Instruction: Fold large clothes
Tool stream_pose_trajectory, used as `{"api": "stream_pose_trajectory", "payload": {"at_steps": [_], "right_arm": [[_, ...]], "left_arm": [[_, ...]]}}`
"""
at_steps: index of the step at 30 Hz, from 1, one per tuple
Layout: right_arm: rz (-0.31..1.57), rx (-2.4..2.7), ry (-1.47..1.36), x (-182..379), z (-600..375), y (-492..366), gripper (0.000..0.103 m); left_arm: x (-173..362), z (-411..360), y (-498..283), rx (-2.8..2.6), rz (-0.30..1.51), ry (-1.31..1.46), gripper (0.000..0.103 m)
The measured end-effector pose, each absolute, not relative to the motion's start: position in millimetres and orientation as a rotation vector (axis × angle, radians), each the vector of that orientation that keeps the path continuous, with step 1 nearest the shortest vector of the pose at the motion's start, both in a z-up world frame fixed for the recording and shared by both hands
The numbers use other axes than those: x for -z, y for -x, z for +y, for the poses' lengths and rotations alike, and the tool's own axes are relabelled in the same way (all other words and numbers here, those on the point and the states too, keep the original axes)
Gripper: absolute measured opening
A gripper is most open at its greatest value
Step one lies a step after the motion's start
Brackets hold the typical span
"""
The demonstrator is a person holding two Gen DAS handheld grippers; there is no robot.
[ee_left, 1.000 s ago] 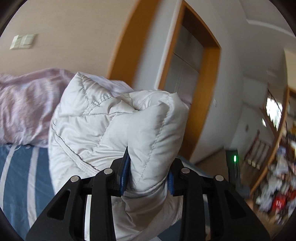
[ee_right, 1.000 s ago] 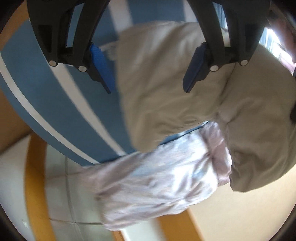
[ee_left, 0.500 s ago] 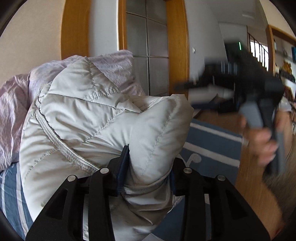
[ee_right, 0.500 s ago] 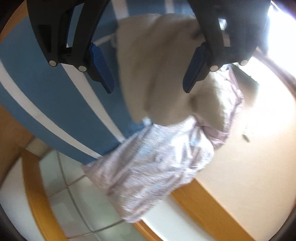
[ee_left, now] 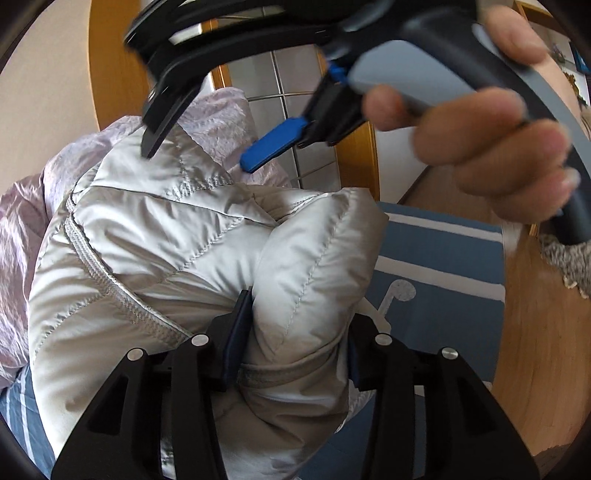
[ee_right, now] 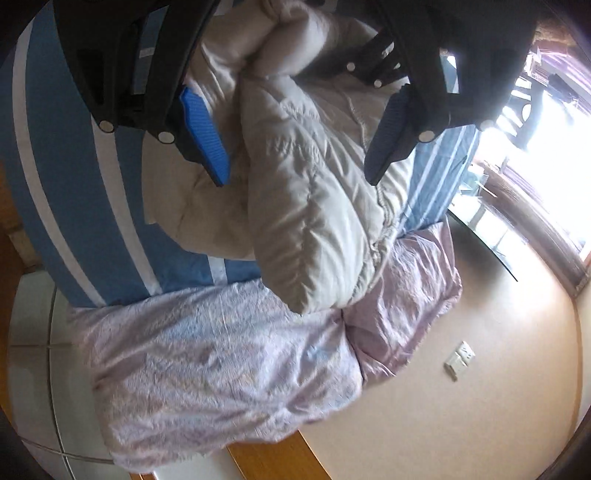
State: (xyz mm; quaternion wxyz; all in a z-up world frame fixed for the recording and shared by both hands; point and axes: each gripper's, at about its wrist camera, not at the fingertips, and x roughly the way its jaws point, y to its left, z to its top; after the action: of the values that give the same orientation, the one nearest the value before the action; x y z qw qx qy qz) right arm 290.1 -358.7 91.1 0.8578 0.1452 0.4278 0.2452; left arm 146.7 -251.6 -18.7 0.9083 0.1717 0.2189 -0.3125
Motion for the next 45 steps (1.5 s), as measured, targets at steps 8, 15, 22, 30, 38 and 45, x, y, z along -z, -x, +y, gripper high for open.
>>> {"api": "stream_pose_trajectory", "payload": {"at_steps": [8,15,22,30,38,45], "right_arm": [[0.974,-0.527,-0.297,-77,-351,-304,0.068],[1.043,-0.48,-0.3,-58,-356,-312,0.045],[1.057,-0.469,-0.36,-40,-371,-318,0.019],[1.042,-0.436,-0.363,-31,-379,-318,0.019],[1.024,-0.403,-0.299,-31,-373,-315,0.019],[1.002,-0.371,-0.279,-26,-374,-314,0.019]], "left_arm": [[31,-258,-146,0.633,0.448,-0.41,0.047],[42,-270,-141,0.625,0.438,-0.478,0.047],[35,-264,-130,0.625,0.432,-0.468,0.048],[-37,-188,-116,0.65,0.393,-0.251,0.065],[-53,-99,-223,0.478,0.533,0.009,0.066],[-26,-86,-259,0.447,0.609,0.072,0.066]]}}
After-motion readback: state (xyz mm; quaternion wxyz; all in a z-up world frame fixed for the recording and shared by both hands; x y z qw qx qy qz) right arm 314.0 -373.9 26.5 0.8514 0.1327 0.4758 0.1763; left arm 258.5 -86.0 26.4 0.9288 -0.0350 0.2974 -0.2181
